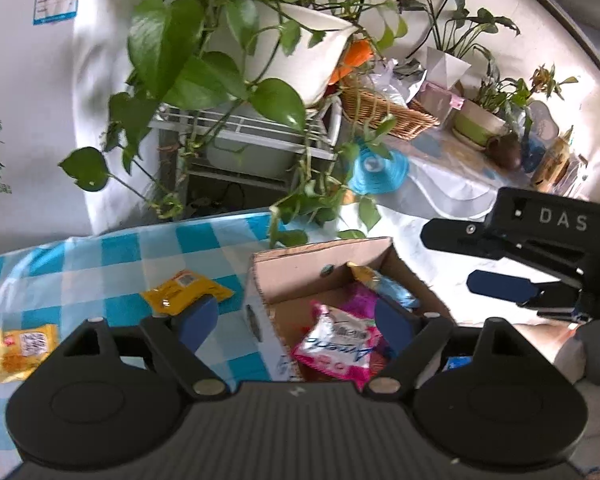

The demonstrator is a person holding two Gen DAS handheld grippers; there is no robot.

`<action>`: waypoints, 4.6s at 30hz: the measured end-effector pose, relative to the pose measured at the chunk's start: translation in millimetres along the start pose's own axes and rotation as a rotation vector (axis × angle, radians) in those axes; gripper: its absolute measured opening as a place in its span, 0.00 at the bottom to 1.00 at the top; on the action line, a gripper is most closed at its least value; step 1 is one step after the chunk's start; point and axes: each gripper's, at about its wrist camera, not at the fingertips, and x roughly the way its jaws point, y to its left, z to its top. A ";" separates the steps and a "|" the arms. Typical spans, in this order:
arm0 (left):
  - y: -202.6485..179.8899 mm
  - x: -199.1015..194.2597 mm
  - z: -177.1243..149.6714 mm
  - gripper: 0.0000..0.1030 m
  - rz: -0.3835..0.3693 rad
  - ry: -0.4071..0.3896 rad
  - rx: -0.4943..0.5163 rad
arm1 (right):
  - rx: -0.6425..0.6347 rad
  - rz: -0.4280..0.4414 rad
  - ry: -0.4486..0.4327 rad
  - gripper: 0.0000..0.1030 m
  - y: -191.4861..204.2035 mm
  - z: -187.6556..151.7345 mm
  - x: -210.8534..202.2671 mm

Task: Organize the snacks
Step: 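Open left tool over box while right tool releases light blue bag inside, then move left tool toward yellow waffle bag while right tool approaches orange-yellow bag, then close left tool on yellow waffle bag while right tool closes on orange-yellow bag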

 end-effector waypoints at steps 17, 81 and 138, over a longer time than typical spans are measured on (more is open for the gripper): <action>63.2 -12.4 -1.5 0.85 0.132 0.026 0.007 | -0.100 0.037 0.045 0.78 42.4 -13.6 20.0; 234.5 62.0 -20.1 0.85 0.307 0.239 -0.144 | -0.320 -0.069 0.326 0.78 160.3 -86.4 204.9; 243.6 51.0 -29.4 0.81 0.262 0.295 -0.112 | -0.279 -0.171 0.310 0.81 143.4 -104.3 232.5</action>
